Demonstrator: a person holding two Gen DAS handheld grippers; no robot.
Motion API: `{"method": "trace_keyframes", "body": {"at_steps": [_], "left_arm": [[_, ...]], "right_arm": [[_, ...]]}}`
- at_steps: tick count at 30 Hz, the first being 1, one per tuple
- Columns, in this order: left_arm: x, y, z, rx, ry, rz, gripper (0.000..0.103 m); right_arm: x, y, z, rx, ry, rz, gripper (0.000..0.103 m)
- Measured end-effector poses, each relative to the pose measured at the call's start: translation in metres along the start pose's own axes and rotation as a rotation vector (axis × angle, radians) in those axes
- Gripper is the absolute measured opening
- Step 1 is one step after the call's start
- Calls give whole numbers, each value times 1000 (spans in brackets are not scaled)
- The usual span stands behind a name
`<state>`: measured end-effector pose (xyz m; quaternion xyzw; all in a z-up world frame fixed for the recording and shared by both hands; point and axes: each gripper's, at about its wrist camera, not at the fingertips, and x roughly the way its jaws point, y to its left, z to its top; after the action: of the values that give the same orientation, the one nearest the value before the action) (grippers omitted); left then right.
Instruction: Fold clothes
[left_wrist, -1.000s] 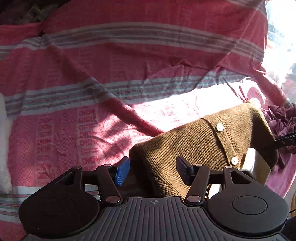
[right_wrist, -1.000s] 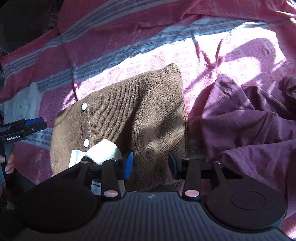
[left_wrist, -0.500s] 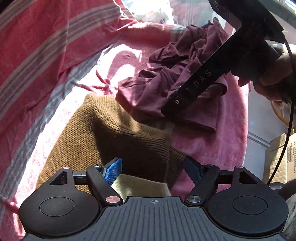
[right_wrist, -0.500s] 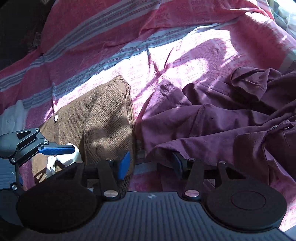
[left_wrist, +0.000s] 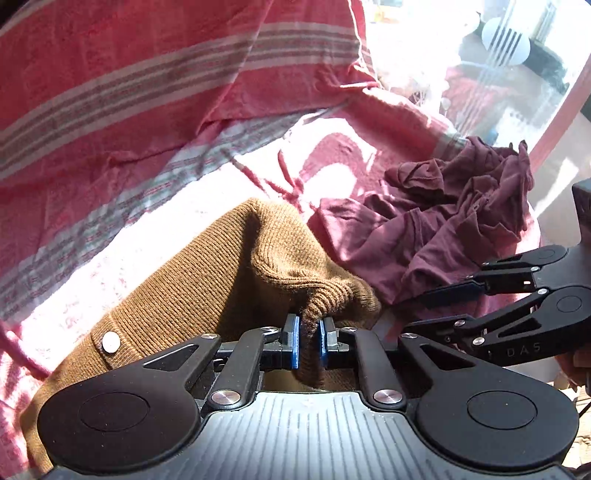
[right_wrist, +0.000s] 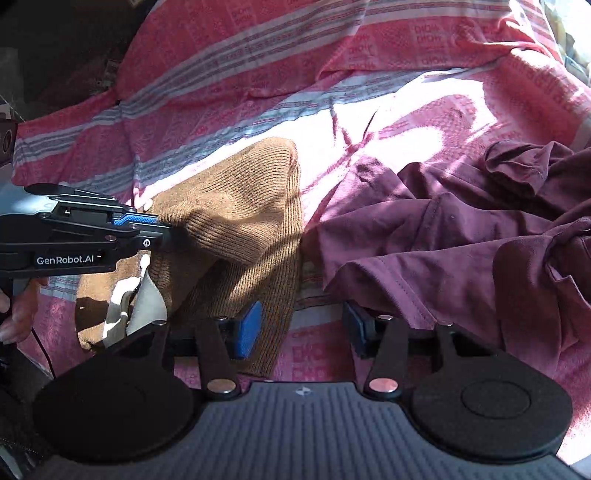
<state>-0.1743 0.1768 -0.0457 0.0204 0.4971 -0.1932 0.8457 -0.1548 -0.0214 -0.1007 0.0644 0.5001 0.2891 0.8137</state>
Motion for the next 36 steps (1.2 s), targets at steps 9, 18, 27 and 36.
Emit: {"method": "trace_keyframes", "body": {"at_steps": [9,18,27,36], "left_arm": [[-11,21,1,-53,9,-81,8],[-6,13,-6,34,34,-143,7],[9,-2,-20,126,79,-223,27],[35,-19,-40,177,105,-258,28]], "right_arm": [[32,35,16,-4,-109,8,53],[49,43,12,179,-111,116,7],[64,32,-26,295,-4,143,6],[-23,4,-28,144,48,-75,10]]}}
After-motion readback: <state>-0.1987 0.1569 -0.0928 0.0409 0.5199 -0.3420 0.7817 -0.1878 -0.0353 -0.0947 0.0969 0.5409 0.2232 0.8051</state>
